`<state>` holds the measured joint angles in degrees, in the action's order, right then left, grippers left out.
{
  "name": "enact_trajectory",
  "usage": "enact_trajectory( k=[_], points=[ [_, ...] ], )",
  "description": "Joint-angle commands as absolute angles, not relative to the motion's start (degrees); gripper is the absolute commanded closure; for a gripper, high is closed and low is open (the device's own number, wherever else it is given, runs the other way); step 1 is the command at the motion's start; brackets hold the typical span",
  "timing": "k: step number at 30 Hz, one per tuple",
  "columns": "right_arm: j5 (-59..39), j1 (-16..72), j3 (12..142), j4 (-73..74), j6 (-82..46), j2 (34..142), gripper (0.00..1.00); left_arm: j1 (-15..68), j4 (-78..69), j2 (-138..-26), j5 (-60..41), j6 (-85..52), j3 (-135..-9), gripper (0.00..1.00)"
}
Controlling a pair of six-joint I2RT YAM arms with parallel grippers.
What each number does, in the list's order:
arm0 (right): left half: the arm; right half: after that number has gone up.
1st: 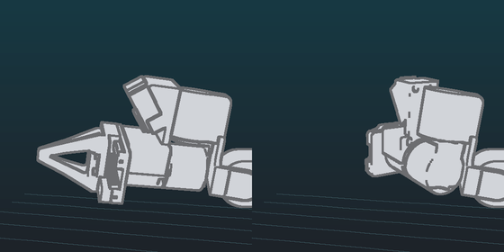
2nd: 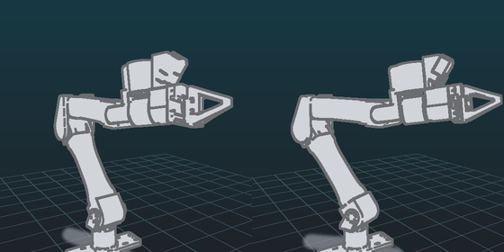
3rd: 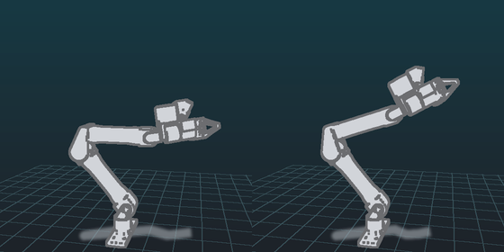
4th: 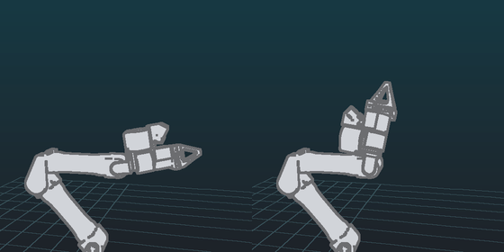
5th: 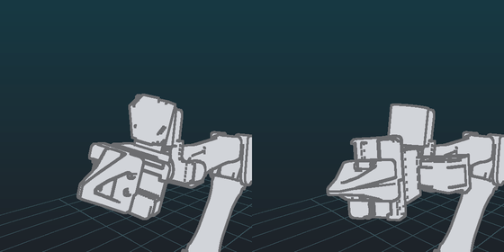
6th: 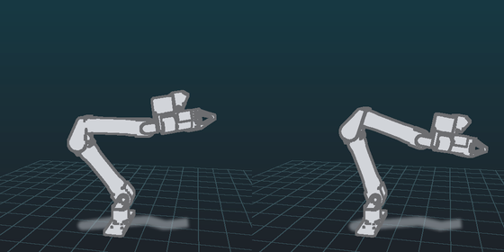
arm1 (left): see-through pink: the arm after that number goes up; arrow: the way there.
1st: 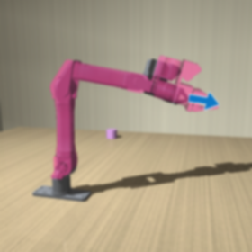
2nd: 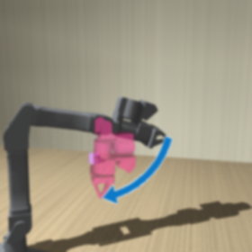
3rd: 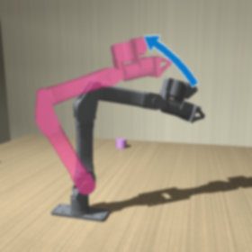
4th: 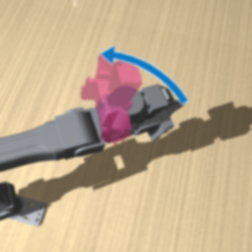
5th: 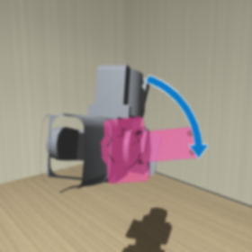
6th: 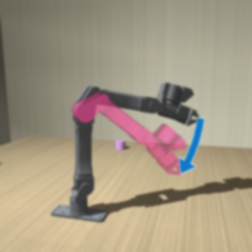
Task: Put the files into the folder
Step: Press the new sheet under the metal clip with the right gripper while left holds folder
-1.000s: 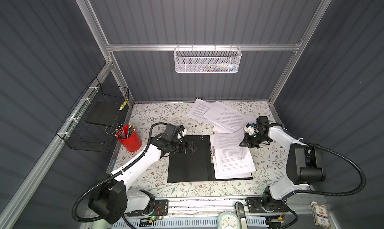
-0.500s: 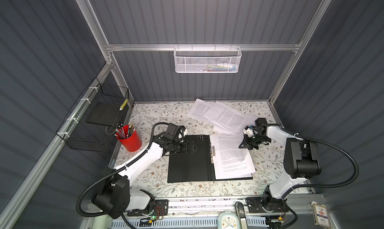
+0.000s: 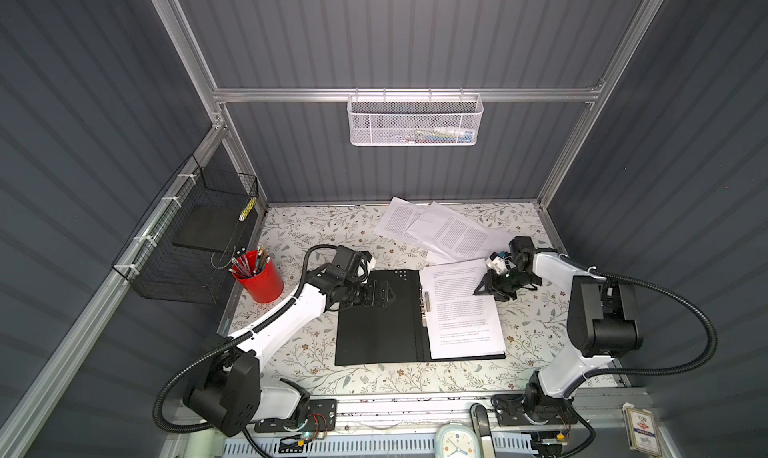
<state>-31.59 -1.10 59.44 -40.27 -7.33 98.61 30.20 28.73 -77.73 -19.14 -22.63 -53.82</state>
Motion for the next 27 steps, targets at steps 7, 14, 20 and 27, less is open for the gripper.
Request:
enact_trajectory(
  k=[7, 14, 20, 27],
  points=[
    [-28.42, -0.94, 58.67, -41.97, -7.78, 96.86, 0.75, 29.5, 30.22, -78.75, -20.71, -21.01, -55.9, 0.0],
    [-25.98, -0.31, 59.58, -43.52, -7.09, 96.86, 0.94, 29.44, 30.35, -79.33, -20.92, -20.82, -56.12, 0.0],
    [-22.56, 2.05, 61.07, -45.25, -5.99, 97.92, 0.97, 29.31, 30.54, -79.67, -21.17, -20.79, -56.25, 0.0],
    [-21.68, 3.96, 62.03, -45.35, -4.4, 98.16, 0.93, 29.18, 30.49, -79.98, -21.76, -20.82, -56.04, 0.0]
  ],
)
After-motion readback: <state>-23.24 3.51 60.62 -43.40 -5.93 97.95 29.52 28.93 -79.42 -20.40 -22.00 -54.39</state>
